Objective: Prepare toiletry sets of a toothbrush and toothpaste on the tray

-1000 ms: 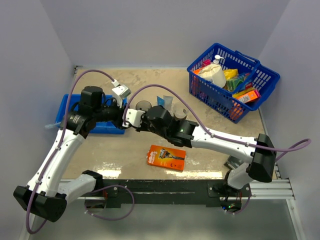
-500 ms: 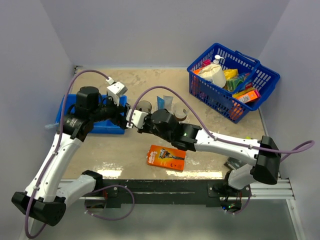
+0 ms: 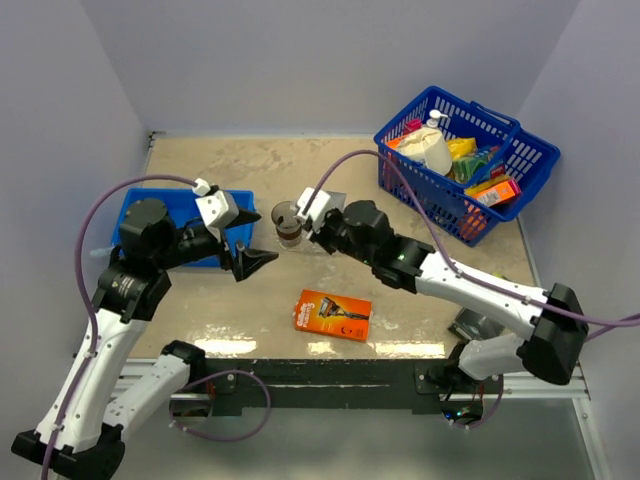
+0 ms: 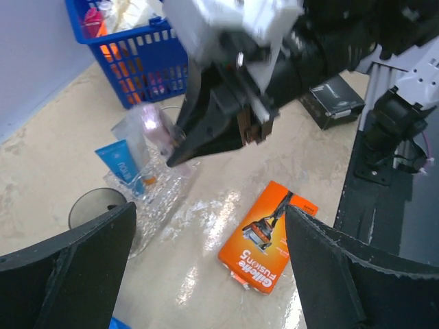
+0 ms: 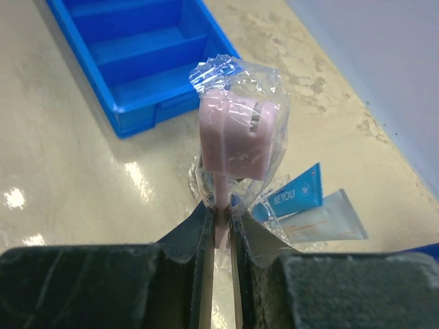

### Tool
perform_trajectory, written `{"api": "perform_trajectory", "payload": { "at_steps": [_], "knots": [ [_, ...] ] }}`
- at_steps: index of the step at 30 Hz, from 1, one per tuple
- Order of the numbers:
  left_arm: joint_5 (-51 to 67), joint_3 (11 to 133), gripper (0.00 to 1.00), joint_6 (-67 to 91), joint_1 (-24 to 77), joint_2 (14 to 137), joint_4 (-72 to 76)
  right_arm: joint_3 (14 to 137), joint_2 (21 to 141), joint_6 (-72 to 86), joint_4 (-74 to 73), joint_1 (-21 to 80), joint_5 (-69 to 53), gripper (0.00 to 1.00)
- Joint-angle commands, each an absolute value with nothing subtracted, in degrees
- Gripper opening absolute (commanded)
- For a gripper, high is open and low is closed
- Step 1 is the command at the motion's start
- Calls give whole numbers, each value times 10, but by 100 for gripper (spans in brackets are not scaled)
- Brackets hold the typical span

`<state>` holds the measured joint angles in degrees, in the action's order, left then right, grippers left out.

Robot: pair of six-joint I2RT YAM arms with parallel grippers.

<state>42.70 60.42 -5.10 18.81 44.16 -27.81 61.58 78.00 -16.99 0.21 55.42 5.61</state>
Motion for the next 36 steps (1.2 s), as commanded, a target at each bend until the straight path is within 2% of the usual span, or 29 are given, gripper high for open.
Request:
{"api": "perform_trajectory", "payload": {
  "at_steps": [1,14,20,26,36],
  "knots": [
    [513,577,93,-47,189,457,-201,605,710,-98,82,532,-32,15],
    [633,508,90,127,201,555,111,613,623,15,103,528,-200,18],
    [654,507,88,131,237,579,124,629,629,35,94,528,-256,18],
    [694,506,70,120,258,599,102,638,634,42,96,528,-272,19],
    [700,497,31,108,262,595,87,640,634,38,86,527,-265,22]
  ]
}}
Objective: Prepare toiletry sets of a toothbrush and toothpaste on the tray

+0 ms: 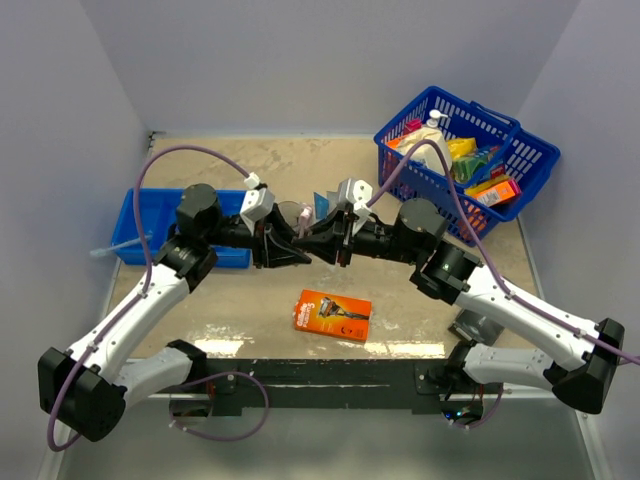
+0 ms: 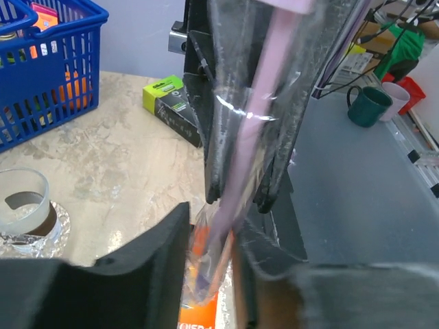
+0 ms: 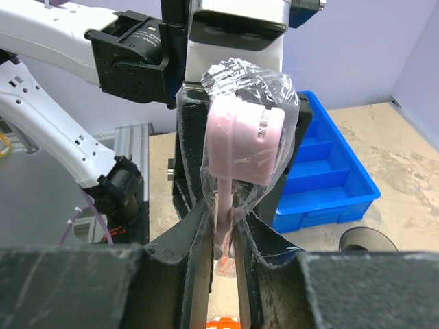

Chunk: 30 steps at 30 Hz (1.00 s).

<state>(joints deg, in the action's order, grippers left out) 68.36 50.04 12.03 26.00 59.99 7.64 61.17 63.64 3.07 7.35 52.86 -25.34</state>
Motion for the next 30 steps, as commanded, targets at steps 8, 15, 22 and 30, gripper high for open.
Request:
{"api": "perform_trajectory", "payload": {
  "at_steps": [8,15,22,30],
  "knots": [
    [698,495,7,111,264,607,85,636,633,36,78,527,-246,35],
    [619,512,0,41,264,600,9,623,603,54,56,527,-164,68],
    [342,520,0,-51,276,598,-101,658,587,105,-18,527,31,76],
    [193,508,0,-81,333,577,-113,764,662,113,-134,526,78,71]
  ]
}}
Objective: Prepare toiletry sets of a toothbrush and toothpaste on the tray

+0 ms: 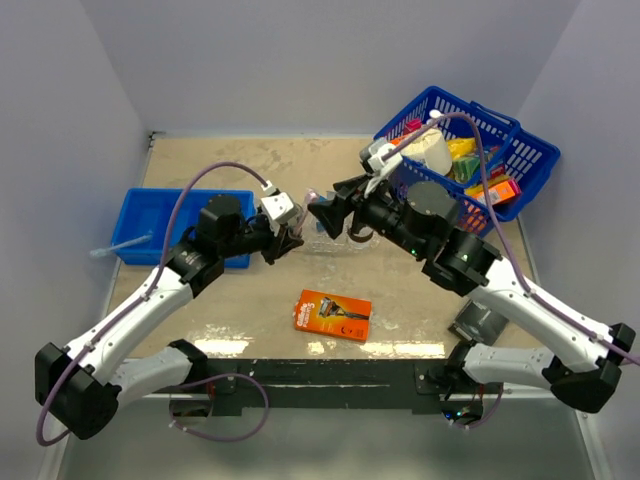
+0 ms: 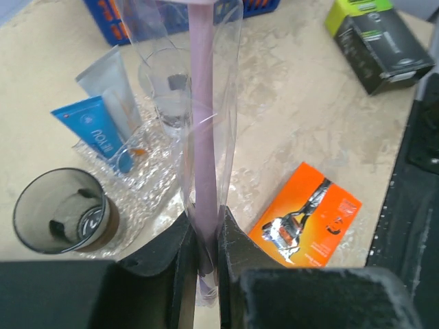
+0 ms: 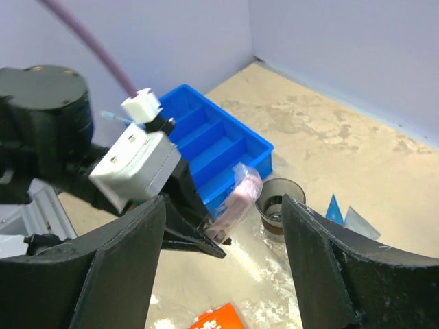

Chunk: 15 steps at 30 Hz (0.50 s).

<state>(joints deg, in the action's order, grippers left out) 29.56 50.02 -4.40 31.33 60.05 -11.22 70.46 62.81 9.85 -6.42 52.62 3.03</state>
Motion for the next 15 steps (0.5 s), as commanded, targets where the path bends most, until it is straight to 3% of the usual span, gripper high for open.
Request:
{"api": "perform_trajectory", "payload": {
  "at_steps": [1,15],
  "knots": [
    [188,505,0,-83,336,576,-113,772,678,113,-144,526,77,70],
    [131,501,0,-98,378,585,-126,829,747,123,-179,501,31,64]
  ]
}}
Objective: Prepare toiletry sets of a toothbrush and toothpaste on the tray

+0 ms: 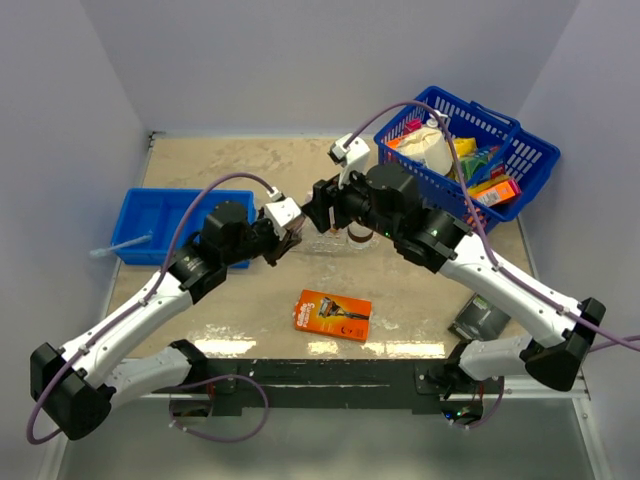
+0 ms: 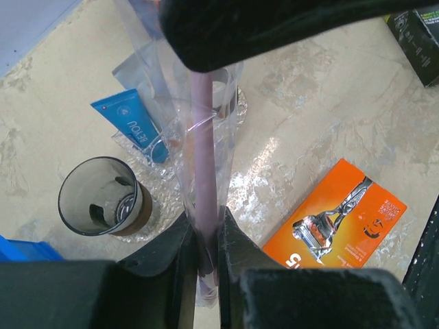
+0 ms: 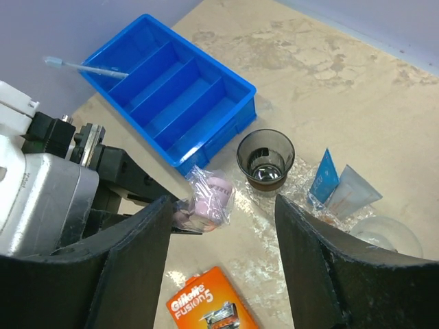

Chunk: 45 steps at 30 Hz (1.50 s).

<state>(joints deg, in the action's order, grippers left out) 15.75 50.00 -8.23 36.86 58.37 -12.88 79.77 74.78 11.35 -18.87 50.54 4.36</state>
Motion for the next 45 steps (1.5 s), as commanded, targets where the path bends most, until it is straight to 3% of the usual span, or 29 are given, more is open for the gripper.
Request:
{"api": "perform_trajectory", "payload": {
  "at_steps": [1,21,32,35,36,38,41,42,44,45],
  "knots": [
    [128,500,0,-98,380,585,-127,830,748,124,-178,501,32,63],
    [94,501,0,-105,404,590,-135,815,768,133,-164,491,4,37],
    [79,495,0,-99,403,578,-125,801,765,142,-171,486,3,37],
    [81,494,0,-99,404,577,-124,799,766,143,-165,484,2,28],
    [81,494,0,-99,404,577,-124,799,766,143,-163,483,2,19],
    [82,496,4,-98,404,577,-124,797,766,145,-157,483,-12,8],
    [80,497,22,-95,404,576,-122,794,762,149,-156,480,-18,0],
    [81,497,37,-91,404,576,-122,792,762,149,-156,480,-17,0],
    [83,497,53,-85,404,572,-120,786,756,150,-154,479,-11,0],
    [83,496,69,-83,403,571,-117,783,752,149,-153,479,-7,0]
  ]
}}
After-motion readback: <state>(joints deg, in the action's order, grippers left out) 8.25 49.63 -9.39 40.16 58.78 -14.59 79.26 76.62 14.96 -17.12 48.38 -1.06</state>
